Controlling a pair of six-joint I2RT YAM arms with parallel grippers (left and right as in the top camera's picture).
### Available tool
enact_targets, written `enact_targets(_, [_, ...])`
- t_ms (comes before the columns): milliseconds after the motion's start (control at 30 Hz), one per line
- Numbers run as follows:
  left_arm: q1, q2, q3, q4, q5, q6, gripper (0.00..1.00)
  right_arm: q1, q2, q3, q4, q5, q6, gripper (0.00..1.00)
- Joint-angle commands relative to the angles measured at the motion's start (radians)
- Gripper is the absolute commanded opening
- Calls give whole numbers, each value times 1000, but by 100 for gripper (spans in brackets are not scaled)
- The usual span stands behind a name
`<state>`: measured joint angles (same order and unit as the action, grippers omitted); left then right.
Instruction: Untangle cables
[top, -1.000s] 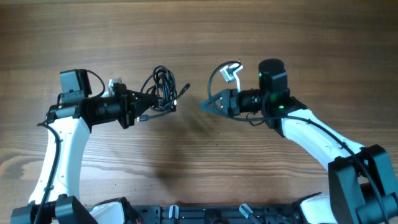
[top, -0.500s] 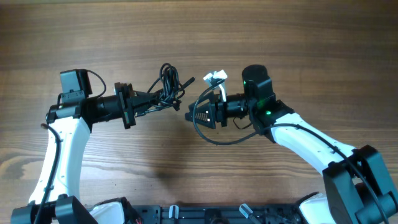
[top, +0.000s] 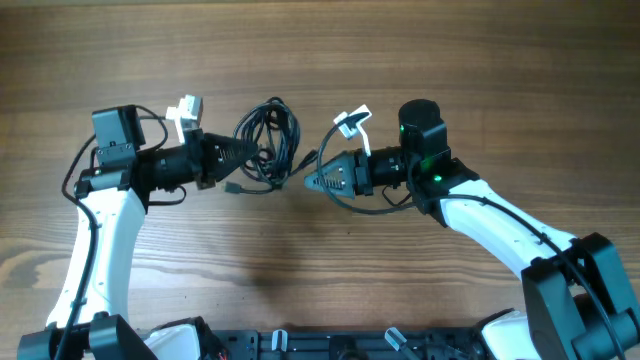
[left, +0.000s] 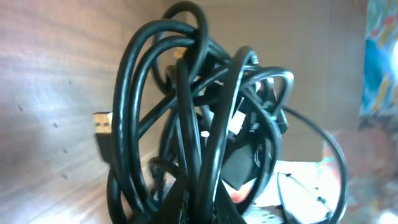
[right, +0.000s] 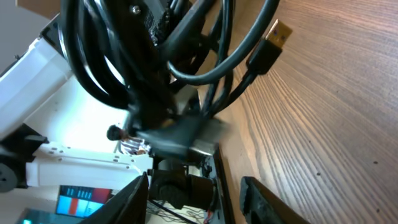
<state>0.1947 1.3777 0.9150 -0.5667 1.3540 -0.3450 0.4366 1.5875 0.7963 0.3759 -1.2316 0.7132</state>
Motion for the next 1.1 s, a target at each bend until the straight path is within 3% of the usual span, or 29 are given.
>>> enact_targets(0, [3, -3, -2, 18, -3, 133, 4, 1, -17, 11, 6, -27, 51, 50])
enact_targets(167, [-16, -3, -2, -4, -253, 132, 4, 0, -16, 11, -14, 57, 5, 60])
enact_targets(300, [-104, -3, -2, -53, -479, 131, 4, 0, -16, 10, -144, 186, -84, 64])
enact_targets(433, [-219, -3, -2, -55, -718, 74, 22, 0, -16, 11, -349, 399, -182, 67])
enact_targets(467, [-249, -3, -2, -54, -753, 71, 38, 0, -16, 10, -377, 440, -195, 69])
enact_targets(500, [-286, -3, -2, -54, -810, 68, 77, 0, -16, 11, -406, 488, -199, 70])
enact_targets(533, [-308, -3, -2, -54, -853, 55, 93, 0, -16, 11, -421, 517, -199, 70])
enact_targets(567, [-327, -3, -2, -54, -909, 26, 99, 0, -16, 10, -433, 543, -198, 70])
enact_targets(633, [-352, -3, -2, -53, -1019, -61, 100, 0, -16, 10, -453, 587, -198, 72])
enact_targets(767, [-361, -3, -1, -35, -934, -67, 100, 0, -16, 10, -460, 588, -213, 74])
enact_targets(933, [-360, -3, -1, -35, -1128, -135, 98, 0, -16, 10, -502, 637, -217, 75])
enact_targets(1067, [-351, -3, 35, -35, -1165, -135, 100, 1, -16, 10, -566, 719, -220, 77])
